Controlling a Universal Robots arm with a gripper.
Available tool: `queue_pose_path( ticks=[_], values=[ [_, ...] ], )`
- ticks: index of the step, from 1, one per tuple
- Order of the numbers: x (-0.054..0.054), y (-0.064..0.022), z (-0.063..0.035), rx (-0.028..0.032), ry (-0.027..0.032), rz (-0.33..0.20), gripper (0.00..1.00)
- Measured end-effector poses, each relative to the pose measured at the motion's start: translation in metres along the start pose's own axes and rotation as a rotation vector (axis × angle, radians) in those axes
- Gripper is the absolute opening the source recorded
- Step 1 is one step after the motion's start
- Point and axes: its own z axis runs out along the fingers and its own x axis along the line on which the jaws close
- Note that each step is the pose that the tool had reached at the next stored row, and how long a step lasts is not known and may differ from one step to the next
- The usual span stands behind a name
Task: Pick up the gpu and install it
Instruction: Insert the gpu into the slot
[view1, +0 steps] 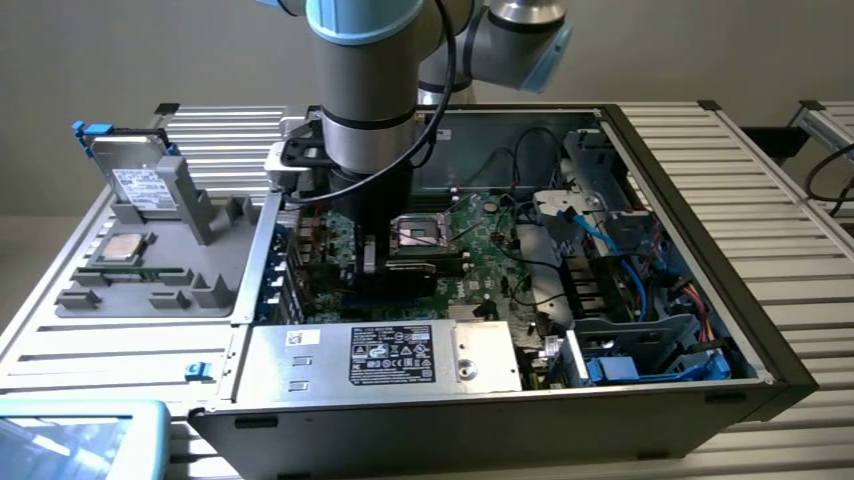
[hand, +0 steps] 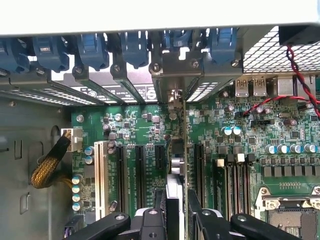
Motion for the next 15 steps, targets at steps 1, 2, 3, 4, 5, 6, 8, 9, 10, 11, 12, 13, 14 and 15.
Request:
queue_pose_path(
  ticks=[1,2,3,4,5,6,8,9,10,11,12,13,14,15],
  values=[
    [0.0000,-0.0001,0.0000,0.0000,0.0000,0.000,0.28],
    [-0.0001,-0.0001,0.0000,0.0001,0.0002,0.000,0.28],
    [-0.0001,-0.0001,0.0000,0.0001,0.0003,0.000,0.28],
    [0.0000,-0.0001,0.0000,0.0001,0.0004,-0.001,0.28],
    [0.0000,-0.0003,0.0000,0.0000,0.0003,-0.001,0.28],
    [0.0002,-0.0007,-0.0001,-0.0002,0.0004,-0.001,0.28],
    [0.0003,-0.0008,-0.0001,0.0001,0.0004,-0.002,0.28],
    [0.0004,-0.0006,0.0000,0.0004,0.0005,-0.004,0.28],
    [0.0004,-0.0005,0.0000,0.0004,0.0005,-0.005,0.28],
    [0.0004,-0.0005,0.0000,0.0002,0.0005,-0.005,0.28],
    [0.0004,-0.0005,0.0000,0.0002,0.0006,-0.005,0.28],
    [0.0004,-0.0005,0.0000,0.0002,0.0005,-0.005,0.28],
    [0.0004,-0.0004,0.0000,0.0002,0.0006,-0.005,0.28],
    [0.0004,-0.0004,0.0000,0.0002,0.0006,-0.005,0.28]
  ],
)
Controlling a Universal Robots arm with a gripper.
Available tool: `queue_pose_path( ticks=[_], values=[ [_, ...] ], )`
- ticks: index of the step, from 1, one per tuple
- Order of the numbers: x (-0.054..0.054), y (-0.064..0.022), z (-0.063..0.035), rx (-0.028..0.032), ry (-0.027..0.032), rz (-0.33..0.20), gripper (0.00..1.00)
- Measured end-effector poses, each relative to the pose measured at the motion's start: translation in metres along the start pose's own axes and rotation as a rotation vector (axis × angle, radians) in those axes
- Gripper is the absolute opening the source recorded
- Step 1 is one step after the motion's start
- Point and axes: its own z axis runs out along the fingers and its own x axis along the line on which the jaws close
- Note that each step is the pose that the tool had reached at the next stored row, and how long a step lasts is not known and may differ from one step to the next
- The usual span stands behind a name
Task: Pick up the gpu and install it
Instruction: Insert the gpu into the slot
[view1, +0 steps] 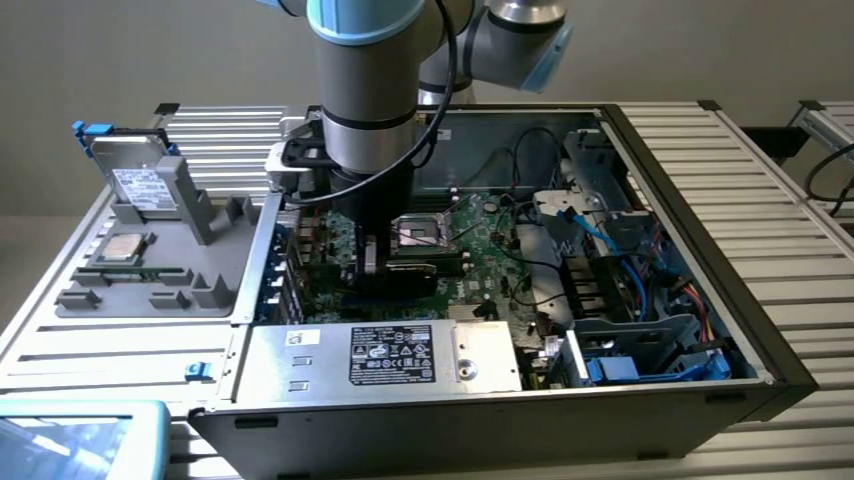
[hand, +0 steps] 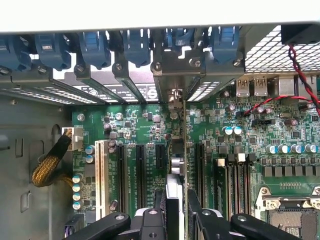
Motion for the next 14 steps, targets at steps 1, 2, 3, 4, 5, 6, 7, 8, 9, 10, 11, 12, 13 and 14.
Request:
queue_pose_path(
  ticks=[1,2,3,4,5,6,7,8,9,10,11,12,13,14],
  values=[
    [0.0000,0.0000,0.0000,0.0000,0.0000,0.000,0.28],
    [0.0000,0.0000,0.0000,-0.0001,0.0003,0.000,0.28],
    [-0.0003,0.0000,0.0001,0.0000,0.0008,0.000,0.28],
    [-0.0004,0.0000,0.0001,0.0000,0.0014,0.000,0.28],
    [-0.0005,0.0000,0.0001,0.0000,0.0019,0.000,0.28],
    [-0.0008,-0.0001,0.0001,0.0000,0.0027,0.001,0.28],
    [-0.0008,-0.0001,0.0001,0.0001,0.0028,0.001,0.28],
    [-0.0008,-0.0001,0.0001,0.0001,0.0029,0.000,0.28],
    [-0.0008,-0.0001,0.0001,0.0001,0.0029,0.000,0.28],
    [-0.0009,-0.0001,0.0001,0.0001,0.0030,0.000,0.28],
    [-0.0009,-0.0001,0.0001,0.0001,0.0031,0.000,0.28],
    [-0.0009,-0.0001,0.0002,0.0001,0.0031,0.000,0.28],
    [-0.0009,-0.0001,0.0002,0.0000,0.0031,0.001,0.28],
    [-0.0009,-0.0003,0.0002,-0.0001,0.0031,0.001,0.28]
  ],
)
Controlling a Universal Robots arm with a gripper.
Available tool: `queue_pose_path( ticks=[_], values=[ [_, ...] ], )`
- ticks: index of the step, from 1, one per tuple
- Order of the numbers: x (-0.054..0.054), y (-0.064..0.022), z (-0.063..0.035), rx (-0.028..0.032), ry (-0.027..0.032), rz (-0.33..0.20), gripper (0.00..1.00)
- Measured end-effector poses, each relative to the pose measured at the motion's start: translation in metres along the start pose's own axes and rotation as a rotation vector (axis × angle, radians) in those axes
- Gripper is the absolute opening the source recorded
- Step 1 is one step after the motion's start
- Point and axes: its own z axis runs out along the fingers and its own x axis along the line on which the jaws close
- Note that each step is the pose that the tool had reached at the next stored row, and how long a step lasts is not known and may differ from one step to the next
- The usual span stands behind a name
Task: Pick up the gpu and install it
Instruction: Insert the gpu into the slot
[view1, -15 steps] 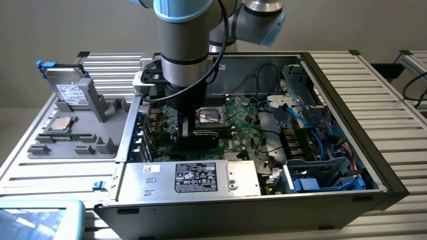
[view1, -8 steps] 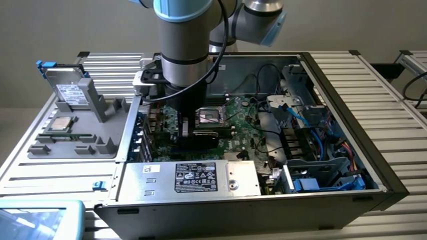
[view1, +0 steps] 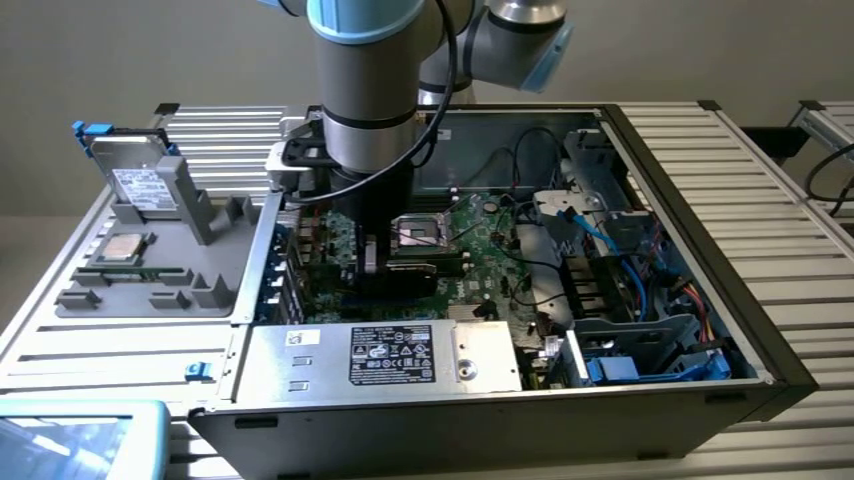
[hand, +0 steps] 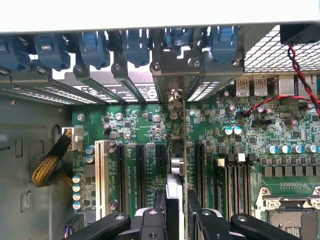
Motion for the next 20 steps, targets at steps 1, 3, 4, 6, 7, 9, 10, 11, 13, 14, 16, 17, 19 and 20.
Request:
queue_pose_path(
  ticks=[1,3,4,6,7,9,10,11,13,14,16,17,19,20],
  values=[
    [0.0000,-0.0002,0.0000,0.0000,-0.0001,0.000,0.28],
    [0.0000,-0.0007,0.0000,0.0001,0.0000,0.000,0.28],
    [0.0000,-0.0009,0.0000,0.0002,0.0000,0.000,0.28],
    [0.0000,-0.0009,0.0000,0.0002,0.0000,0.000,0.28],
    [0.0000,-0.0009,0.0000,0.0002,0.0001,0.000,0.28],
    [-0.0001,-0.0006,0.0002,0.0003,0.0003,0.000,0.28],
    [-0.0001,-0.0005,0.0003,0.0003,0.0003,0.000,0.28],
    [-0.0001,-0.0003,0.0005,0.0003,0.0002,0.000,0.28],
    [-0.0001,0.0000,0.0009,0.0004,0.0002,0.000,0.28],
    [-0.0001,0.0002,0.0011,0.0005,0.0001,0.000,0.28],
    [-0.0002,0.0003,0.0013,0.0005,0.0004,0.000,0.28],
    [-0.0002,0.0003,0.0014,0.0005,0.0006,0.000,0.28],
    [-0.0002,-0.0001,0.0015,0.0002,0.0005,0.000,0.28],
    [-0.0002,-0.0001,0.0016,0.0004,0.0005,0.000,0.28]
  ],
)
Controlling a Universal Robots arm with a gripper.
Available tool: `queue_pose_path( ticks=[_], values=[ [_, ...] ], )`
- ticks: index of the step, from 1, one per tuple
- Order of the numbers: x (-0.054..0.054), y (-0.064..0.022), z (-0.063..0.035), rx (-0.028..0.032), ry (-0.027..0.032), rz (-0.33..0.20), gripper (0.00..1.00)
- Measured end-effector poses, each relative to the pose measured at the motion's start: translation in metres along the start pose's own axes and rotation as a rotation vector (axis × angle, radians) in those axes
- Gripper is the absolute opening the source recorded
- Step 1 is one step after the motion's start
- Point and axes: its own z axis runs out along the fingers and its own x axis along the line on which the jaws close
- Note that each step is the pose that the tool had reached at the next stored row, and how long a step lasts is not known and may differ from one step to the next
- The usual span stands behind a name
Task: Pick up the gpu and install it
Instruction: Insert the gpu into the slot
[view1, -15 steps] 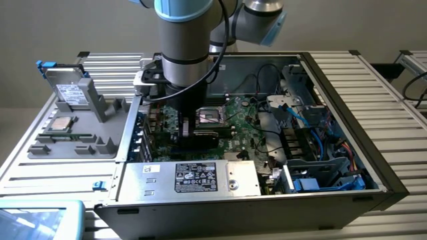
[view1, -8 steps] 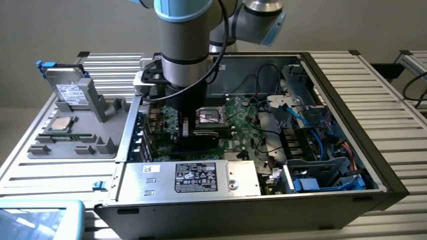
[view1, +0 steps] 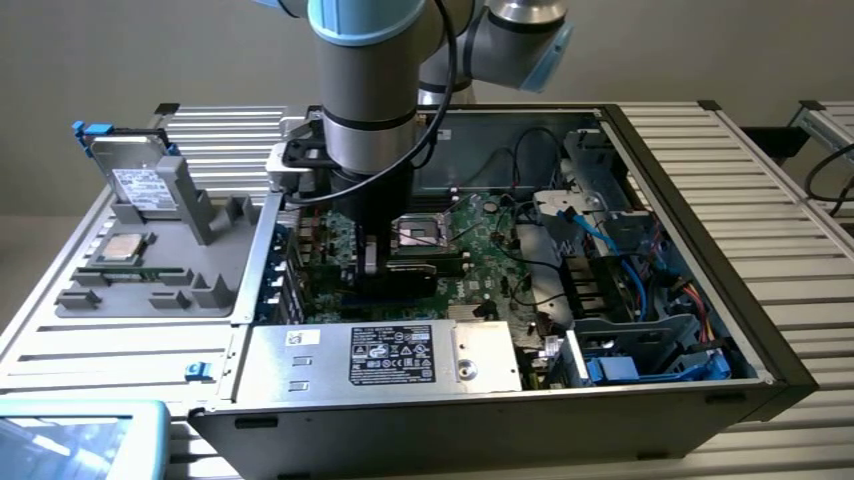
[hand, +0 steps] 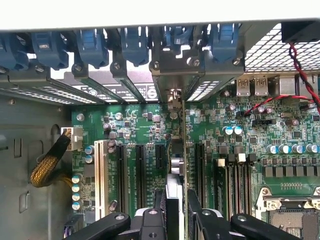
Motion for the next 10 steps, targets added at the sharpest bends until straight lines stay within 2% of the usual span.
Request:
queue_pose_path(
  ticks=[10],
  values=[
    [-0.0002,0.0004,0.0016,0.0001,0.0016,0.000,0.28]
  ],
)
